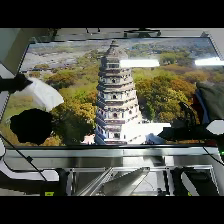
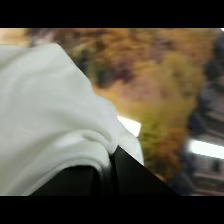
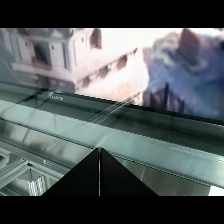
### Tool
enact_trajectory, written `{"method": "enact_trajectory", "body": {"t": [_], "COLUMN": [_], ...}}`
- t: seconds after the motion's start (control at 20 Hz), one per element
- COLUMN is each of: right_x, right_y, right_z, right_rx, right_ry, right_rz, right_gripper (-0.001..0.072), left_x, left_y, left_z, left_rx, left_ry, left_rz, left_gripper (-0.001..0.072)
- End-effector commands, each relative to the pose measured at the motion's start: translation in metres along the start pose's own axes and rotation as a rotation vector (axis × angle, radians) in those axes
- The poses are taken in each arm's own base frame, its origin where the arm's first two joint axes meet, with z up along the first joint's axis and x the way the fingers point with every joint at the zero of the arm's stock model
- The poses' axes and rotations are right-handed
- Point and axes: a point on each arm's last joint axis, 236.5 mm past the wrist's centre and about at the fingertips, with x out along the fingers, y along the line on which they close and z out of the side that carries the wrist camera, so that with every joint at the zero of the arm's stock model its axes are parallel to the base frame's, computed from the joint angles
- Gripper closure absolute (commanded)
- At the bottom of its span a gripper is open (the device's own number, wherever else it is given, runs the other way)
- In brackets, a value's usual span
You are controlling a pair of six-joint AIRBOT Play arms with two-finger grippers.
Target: Fold the shirts.
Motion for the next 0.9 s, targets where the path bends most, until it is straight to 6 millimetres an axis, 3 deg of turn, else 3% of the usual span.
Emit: {"method": "enact_trajectory", "body": {"t": [0.0, 0.15, 0.25, 0.5, 0.7, 0.75, 0.85], "right_x": [0.000, 0.000, 0.000, 0.000, -0.001, -0.001, -0.003], "right_y": [0.002, 0.002, 0.002, -0.001, -0.002, -0.001, 0.016], "right_z": [0.000, 0.000, 0.000, 0.012, 0.022, 0.025, 0.034], "right_rx": [0.003, 0.003, 0.002, -0.009, -0.017, -0.015, -0.018], "right_ry": [0.000, 0.000, 0.000, -0.049, -0.094, -0.105, -0.144], "right_rz": [0.010, 0.010, 0.009, -0.005, -0.009, -0.005, 0.067], "right_gripper": [0.0694, 0.0694, 0.0693, 0.0693, 0.0686, 0.0648, 0.0181], "left_x": [-0.027, -0.022, -0.003, 0.065, 0.102, 0.106, 0.104], "left_y": [-0.180, -0.279, -0.318, -0.338, -0.329, -0.324, -0.317], "left_z": [-0.014, -0.088, -0.145, -0.253, -0.333, -0.347, -0.356], "left_rx": [0.124, 0.300, 0.371, 0.447, 0.442, 0.444, 0.444], "left_ry": [0.023, 0.187, 0.300, 0.402, 0.571, 0.622, 0.714], "left_rz": [-0.368, -0.500, -0.538, -0.460, -0.435, -0.430, -0.433], "left_gripper": [0.0680, 0.0682, 0.0682, 0.0681, 0.0679, 0.0521, -0.0013]}}
